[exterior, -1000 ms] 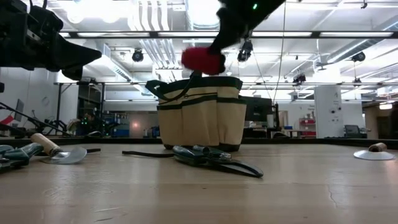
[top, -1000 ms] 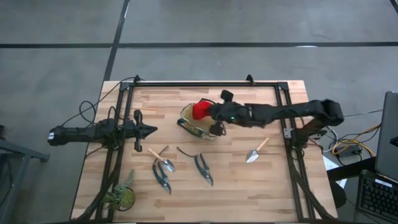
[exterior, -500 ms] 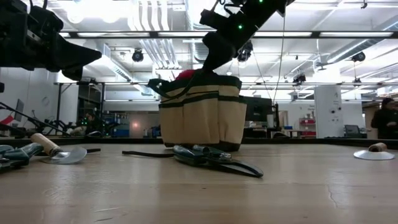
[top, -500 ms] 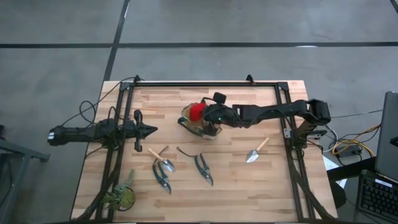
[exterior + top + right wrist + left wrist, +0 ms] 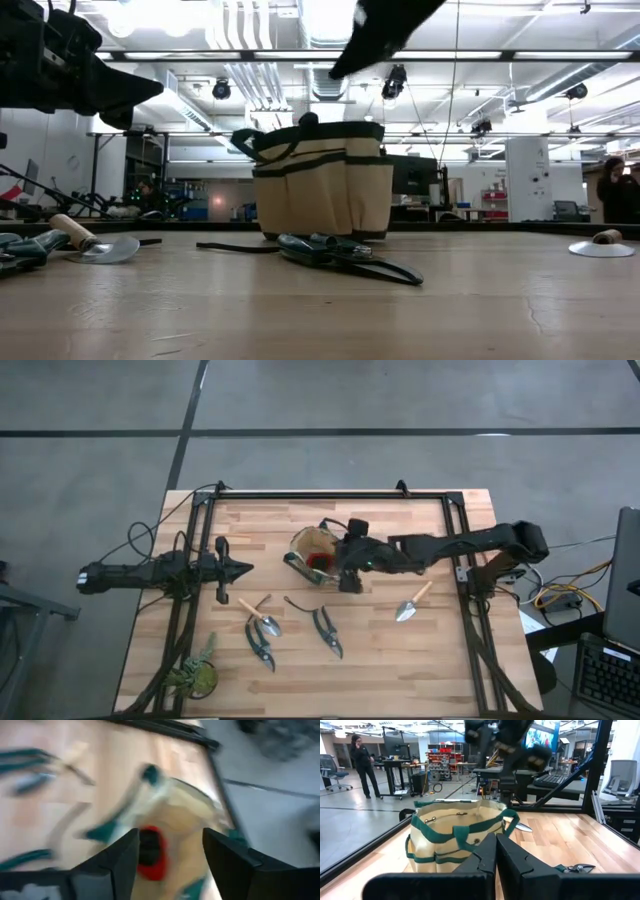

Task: Pick & Place Garden tools in Gardening bag
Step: Put the right green shear scissors into the gardening bag

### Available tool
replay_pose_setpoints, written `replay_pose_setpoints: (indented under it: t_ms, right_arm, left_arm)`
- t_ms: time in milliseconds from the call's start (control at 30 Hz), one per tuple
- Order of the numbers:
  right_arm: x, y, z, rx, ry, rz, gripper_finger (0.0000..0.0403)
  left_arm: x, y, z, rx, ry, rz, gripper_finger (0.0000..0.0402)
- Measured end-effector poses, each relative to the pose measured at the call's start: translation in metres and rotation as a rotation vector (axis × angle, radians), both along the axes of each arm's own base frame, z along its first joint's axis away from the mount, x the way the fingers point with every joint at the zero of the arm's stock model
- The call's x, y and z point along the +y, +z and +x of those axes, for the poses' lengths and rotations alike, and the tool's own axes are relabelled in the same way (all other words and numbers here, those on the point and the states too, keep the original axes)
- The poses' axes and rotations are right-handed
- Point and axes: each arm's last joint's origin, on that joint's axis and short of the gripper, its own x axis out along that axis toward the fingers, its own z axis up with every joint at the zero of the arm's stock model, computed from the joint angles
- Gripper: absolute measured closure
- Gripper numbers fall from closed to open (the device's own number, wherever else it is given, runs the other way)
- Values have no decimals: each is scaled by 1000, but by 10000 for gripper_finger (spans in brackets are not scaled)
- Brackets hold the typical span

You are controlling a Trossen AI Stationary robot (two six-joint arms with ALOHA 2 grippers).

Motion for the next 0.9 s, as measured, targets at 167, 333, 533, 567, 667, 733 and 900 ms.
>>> replay_pose_setpoints:
  t_ms: [167,333,533,567,667,733,900]
  right_arm:
    - [23,12,-22,-6,136,156,174]
    - [39,17,-53,21,162,234,174]
    - [50,6,-93,36,123,362,177]
    - [52,0,-100,50,114,381,177]
    - [53,-13,-113,66,70,440,177]
    - [54,-23,-119,75,45,465,178]
    - [56,-52,-126,110,8,499,179]
  left_arm:
    - [0,0,0,1,1,0,387]
    - [0,0,0,1,1,0,387]
    - [0,0,0,1,0,0,387]
    - [0,0,0,1,1,0,387]
    - [0,0,0,0,0,0,387]
    - [0,0,0,0,0,0,387]
    - [0,0,0,0,1,0,387]
